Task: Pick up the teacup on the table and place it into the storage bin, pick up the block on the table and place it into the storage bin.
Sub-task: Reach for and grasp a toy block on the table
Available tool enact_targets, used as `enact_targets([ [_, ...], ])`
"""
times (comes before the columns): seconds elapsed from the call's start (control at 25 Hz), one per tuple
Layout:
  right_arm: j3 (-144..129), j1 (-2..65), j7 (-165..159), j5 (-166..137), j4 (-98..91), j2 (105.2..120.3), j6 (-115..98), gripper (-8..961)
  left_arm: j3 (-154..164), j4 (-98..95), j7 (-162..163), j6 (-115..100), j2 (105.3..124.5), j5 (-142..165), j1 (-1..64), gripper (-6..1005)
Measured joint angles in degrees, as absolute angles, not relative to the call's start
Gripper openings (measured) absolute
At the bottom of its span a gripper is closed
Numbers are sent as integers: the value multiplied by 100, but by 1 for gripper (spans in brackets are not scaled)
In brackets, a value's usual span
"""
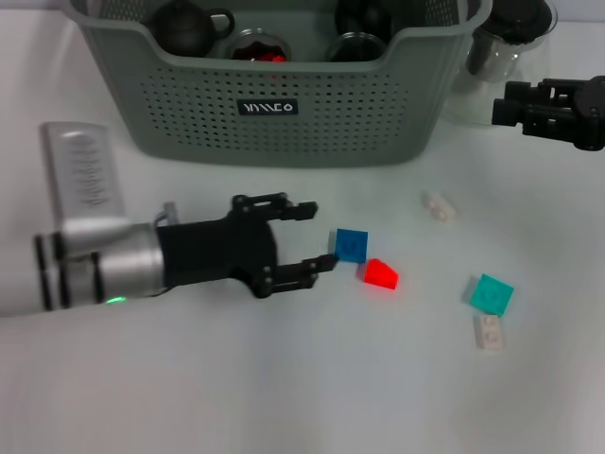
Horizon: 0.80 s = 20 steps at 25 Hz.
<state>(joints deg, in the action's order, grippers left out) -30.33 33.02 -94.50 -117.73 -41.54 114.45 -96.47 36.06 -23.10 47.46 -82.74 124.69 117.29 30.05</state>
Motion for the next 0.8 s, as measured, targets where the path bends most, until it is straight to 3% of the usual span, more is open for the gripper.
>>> enact_targets([
  [0.32, -3032, 3323, -9444, -11773, -4144, 11448, -9647, 489, 4095, -1589, 4699, -6915, 12483, 11785, 3767, 668],
  [0.8, -3102, 3352, -9448, -11769, -4120, 11461, -9638, 490, 4465, -1355, 4877, -6255, 12471, 11825, 4182, 670],
])
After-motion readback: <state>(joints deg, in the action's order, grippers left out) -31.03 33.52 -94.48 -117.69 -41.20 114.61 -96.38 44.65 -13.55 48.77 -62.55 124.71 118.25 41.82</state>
